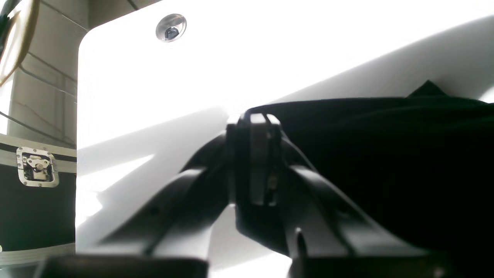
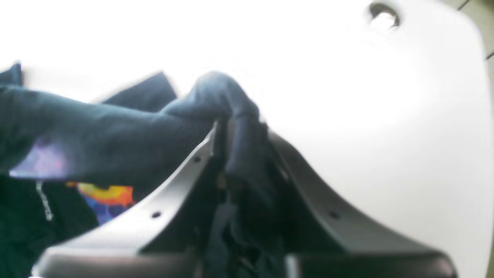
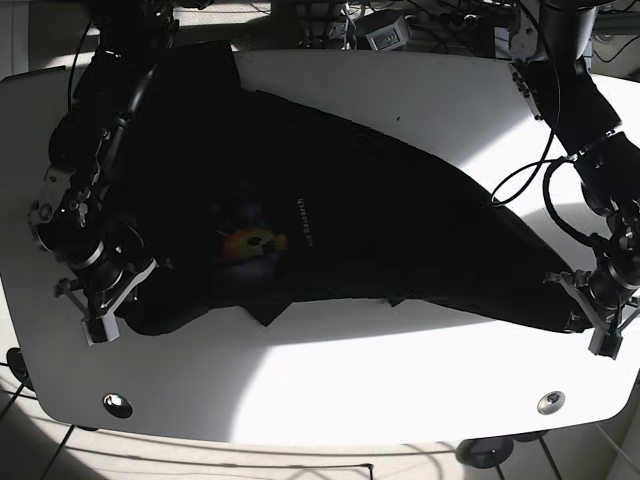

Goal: Fold the T-shirt properly
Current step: 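Lift the black shirt with both grippers and swing it over the table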

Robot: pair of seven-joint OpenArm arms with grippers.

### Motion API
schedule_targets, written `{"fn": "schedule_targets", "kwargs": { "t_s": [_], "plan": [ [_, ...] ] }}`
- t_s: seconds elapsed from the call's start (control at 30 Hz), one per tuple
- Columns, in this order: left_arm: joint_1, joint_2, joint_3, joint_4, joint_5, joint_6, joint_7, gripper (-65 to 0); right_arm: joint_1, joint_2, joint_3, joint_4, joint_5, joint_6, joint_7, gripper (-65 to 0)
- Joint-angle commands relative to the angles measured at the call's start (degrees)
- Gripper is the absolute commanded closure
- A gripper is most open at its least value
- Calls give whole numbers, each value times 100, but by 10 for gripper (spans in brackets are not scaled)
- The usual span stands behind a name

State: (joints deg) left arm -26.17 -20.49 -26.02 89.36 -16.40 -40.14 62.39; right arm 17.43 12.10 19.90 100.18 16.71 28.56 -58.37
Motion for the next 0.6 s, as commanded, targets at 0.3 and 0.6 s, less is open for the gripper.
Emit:
{"fn": "schedule_targets", "kwargs": {
  "t_s": [0.3, 0.6],
  "plan": [
    [-4394, -188, 892, -3218, -34, 273, -749, -17, 4116, 975, -781, -2260, 127, 41, -5, -19],
    [-4883, -487, 1455, -3965, -87, 273, -942, -15, 5215, 1045, -992, -2154, 162, 41, -462, -19]
  ]
}}
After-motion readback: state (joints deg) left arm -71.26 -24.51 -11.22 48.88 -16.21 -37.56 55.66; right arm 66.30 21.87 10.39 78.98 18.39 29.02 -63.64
